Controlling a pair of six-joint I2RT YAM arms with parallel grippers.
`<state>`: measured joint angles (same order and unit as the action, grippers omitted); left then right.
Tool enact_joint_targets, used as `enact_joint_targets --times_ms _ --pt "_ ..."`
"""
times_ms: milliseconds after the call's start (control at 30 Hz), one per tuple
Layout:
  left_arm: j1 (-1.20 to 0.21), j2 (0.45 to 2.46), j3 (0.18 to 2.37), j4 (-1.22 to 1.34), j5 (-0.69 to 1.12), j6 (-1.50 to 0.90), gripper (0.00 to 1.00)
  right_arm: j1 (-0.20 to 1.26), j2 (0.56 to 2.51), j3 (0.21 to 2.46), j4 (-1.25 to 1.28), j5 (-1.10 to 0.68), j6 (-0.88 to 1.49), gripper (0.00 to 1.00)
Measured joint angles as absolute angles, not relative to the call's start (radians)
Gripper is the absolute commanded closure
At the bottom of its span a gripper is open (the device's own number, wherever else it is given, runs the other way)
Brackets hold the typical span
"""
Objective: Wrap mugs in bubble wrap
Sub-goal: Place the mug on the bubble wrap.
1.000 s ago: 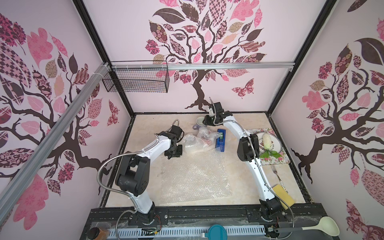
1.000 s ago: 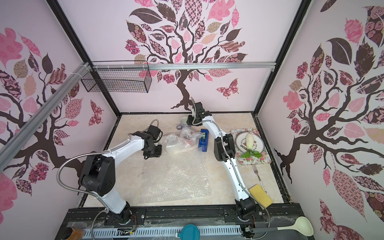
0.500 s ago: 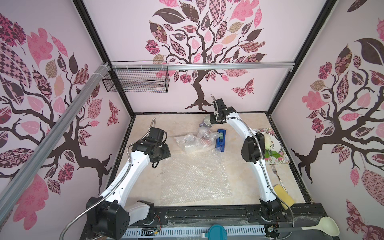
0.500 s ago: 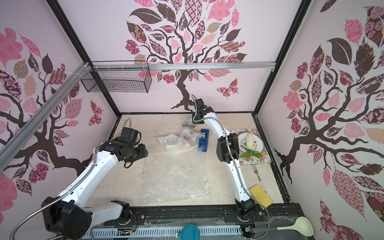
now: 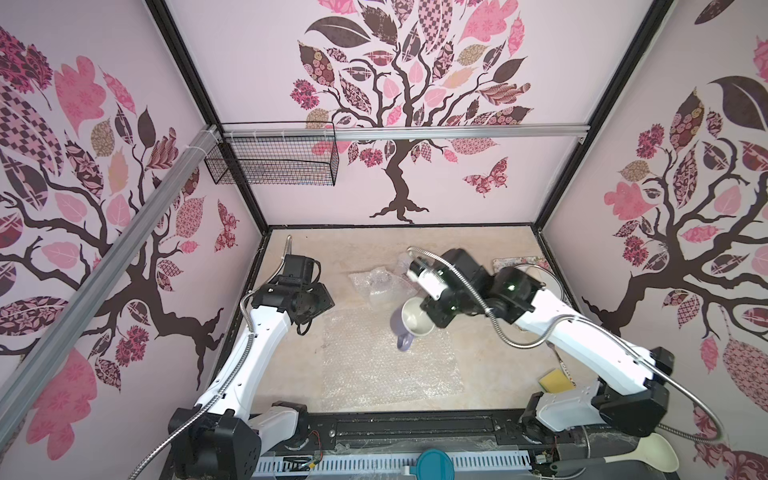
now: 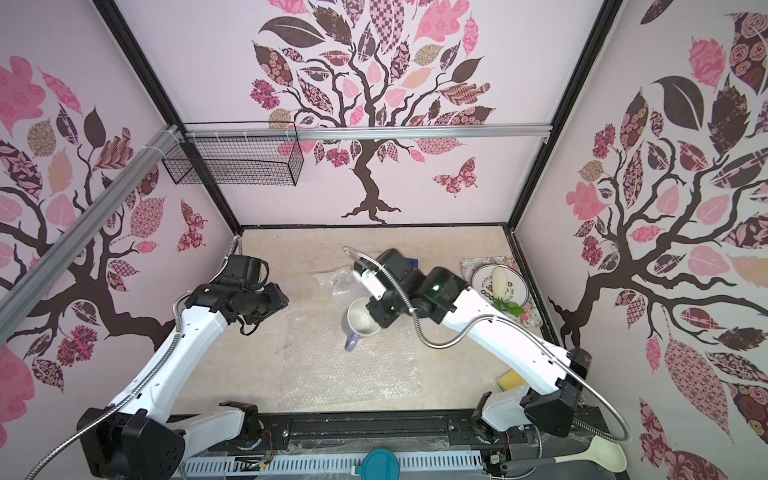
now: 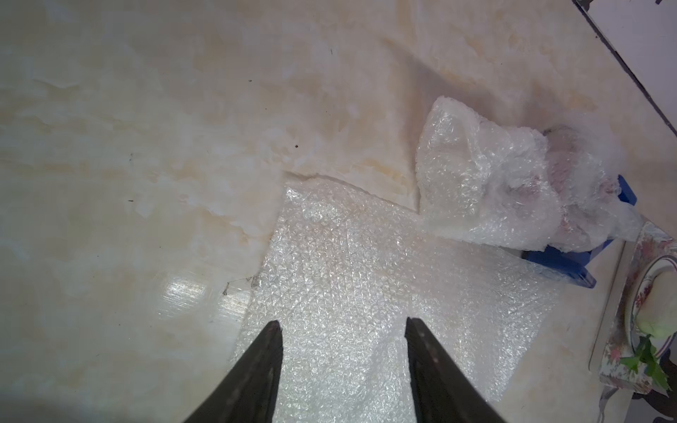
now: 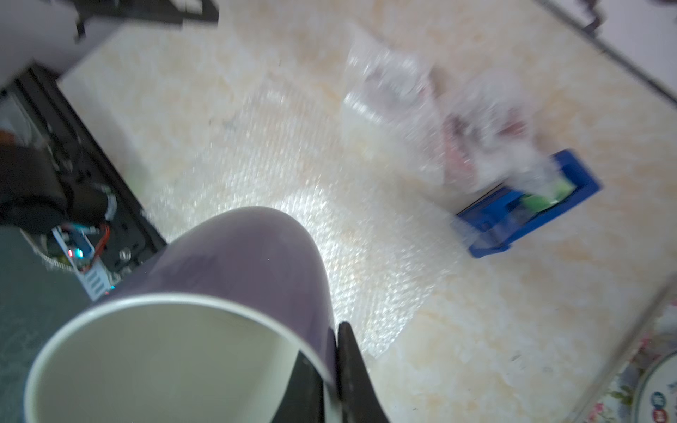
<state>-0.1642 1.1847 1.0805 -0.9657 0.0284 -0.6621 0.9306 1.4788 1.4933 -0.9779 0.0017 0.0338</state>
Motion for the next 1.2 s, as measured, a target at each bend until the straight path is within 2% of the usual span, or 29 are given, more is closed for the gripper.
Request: enact_joint_targets --times_ms 167,567,900,967,1033,1133,1200 --pt "-0.164 1.129 1.012 -0.98 0.031 -0.683 0.43 0.95 1.693 1.425 -0.947 0.055 0.052 1.0" --pt "-0.164 1.069 0.979 -1.0 0.027 -0.684 0.43 0.996 1.766 1.432 -0.803 0.086 -0.059 1.0" --pt "-0.164 1.073 0.979 -0.999 0.026 -0.674 0.43 1.011 1.906 1.512 -0.739 0.105 -0.182 1.0" --pt "-0.164 1.076 0.979 -0.997 0.025 -0.673 0.42 1.013 1.911 1.514 -0.736 0.105 -0.196 0.78" --pt "-0.164 1.082 0.979 -0.996 0.025 -0.668 0.42 1.015 1.913 1.514 -0.736 0.105 -0.208 0.47" --pt "-0.164 1.093 0.979 -0.989 0.028 -0.657 0.42 1.017 1.913 1.516 -0.73 0.122 -0.216 0.26" --pt "-0.164 1.105 0.979 -0.986 0.033 -0.653 0.42 1.017 1.909 1.516 -0.727 0.151 -0.208 0.2"
